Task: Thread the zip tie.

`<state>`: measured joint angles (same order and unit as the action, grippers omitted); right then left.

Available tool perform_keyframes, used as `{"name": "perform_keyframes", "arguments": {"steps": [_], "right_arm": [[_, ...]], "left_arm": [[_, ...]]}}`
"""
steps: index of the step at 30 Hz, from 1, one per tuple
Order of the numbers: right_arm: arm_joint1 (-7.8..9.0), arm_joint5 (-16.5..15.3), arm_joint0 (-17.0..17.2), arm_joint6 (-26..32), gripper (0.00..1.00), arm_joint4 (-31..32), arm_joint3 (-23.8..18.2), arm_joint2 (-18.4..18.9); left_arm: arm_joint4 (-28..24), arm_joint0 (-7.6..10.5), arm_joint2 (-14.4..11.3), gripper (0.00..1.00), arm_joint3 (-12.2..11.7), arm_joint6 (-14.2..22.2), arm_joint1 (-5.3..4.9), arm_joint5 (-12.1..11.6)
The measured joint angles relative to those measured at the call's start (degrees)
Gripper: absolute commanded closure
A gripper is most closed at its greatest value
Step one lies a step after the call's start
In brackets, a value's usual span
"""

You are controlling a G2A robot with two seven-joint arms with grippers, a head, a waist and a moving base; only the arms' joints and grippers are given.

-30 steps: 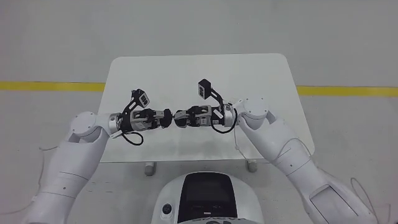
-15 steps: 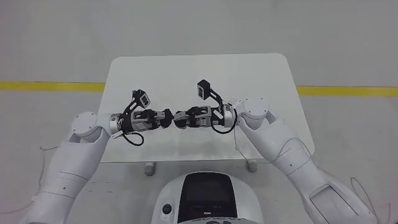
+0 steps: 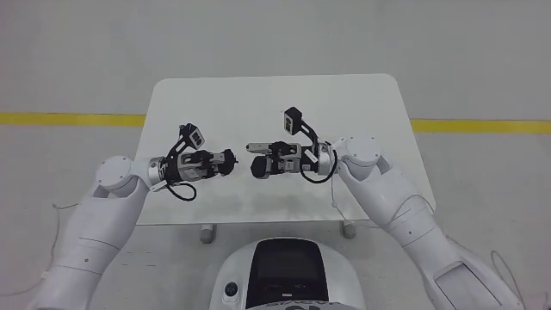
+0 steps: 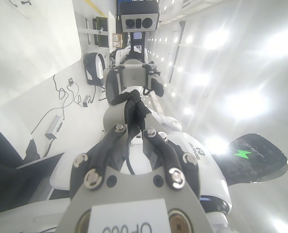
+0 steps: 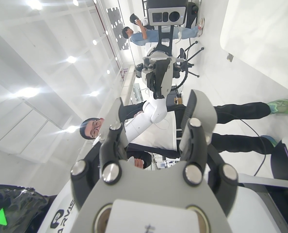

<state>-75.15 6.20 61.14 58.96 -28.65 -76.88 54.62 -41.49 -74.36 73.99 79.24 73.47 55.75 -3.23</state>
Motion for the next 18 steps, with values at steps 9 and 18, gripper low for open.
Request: {"name": "perform_keyframes", "arguments": {"steps": [9,18], "right_arm": [[0.33,0.06,0.92,-0.61,0.00,0.25,-1.13,0.78],[0.33,0.06,0.92,-0.60,0.00,0.24,-1.13,0.78]], "left_arm": [[0.02,0.13,0.00,1.00,0.04,-0.09,-0.07,-1.18],[-2.33,0.02,-0.27,1.00,-2.08,-3.90,0.64,-11.45]]}}
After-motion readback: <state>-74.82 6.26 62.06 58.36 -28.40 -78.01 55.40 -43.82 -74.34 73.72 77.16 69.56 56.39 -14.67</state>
